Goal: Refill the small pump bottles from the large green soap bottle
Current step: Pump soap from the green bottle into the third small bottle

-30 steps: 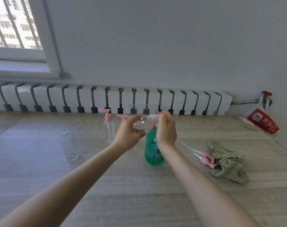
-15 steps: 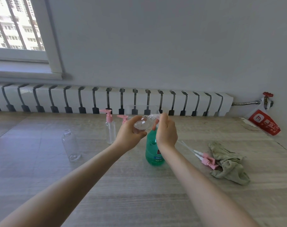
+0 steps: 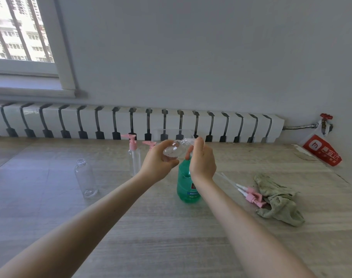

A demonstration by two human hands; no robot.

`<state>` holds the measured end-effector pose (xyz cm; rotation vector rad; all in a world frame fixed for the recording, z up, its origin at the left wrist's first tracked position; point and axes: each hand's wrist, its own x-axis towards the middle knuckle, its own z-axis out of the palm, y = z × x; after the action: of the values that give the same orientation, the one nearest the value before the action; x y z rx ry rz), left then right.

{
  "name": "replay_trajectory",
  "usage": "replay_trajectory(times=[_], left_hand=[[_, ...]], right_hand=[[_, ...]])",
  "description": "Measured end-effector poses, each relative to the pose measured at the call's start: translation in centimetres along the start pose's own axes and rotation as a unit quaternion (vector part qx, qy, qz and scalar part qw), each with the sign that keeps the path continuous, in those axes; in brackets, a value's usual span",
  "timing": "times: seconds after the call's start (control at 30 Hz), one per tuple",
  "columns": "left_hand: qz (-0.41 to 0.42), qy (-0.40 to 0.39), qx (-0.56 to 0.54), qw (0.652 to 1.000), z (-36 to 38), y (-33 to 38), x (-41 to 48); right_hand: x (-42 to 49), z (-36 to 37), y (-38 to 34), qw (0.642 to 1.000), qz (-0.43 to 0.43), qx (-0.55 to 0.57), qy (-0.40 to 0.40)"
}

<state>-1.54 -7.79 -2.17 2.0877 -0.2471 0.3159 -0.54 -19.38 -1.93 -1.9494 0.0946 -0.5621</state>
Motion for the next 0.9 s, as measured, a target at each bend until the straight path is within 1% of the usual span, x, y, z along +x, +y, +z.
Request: replay_trajectory(times=[0.23,0.5,0.73,0.9], left_hand=[[-0.005,0.002,-0.02,1.0,0.27,-0.05,-0.3],[-0.003,-0.007,-0.011,1.0,0.29,-0.35,-0.41],[-0.007,-0.008,-0.016,1.0,0.09,0.18,-0.5],[-0.004,-0.005,-0.02,1.0,-0.09,0.58,-0.25]], right_hand=[[0.12,-0.09,0.34,1.0,-0.002,0.025,0.009],[0.05,-0.04,0.33,0.999,-0.005,0.047,0.014],[0.09,0.11,0.31,0.999,0.009,0.034,0.008],[0.04,0.13,0.03,1.0,-0.008,-0.004,0.013]])
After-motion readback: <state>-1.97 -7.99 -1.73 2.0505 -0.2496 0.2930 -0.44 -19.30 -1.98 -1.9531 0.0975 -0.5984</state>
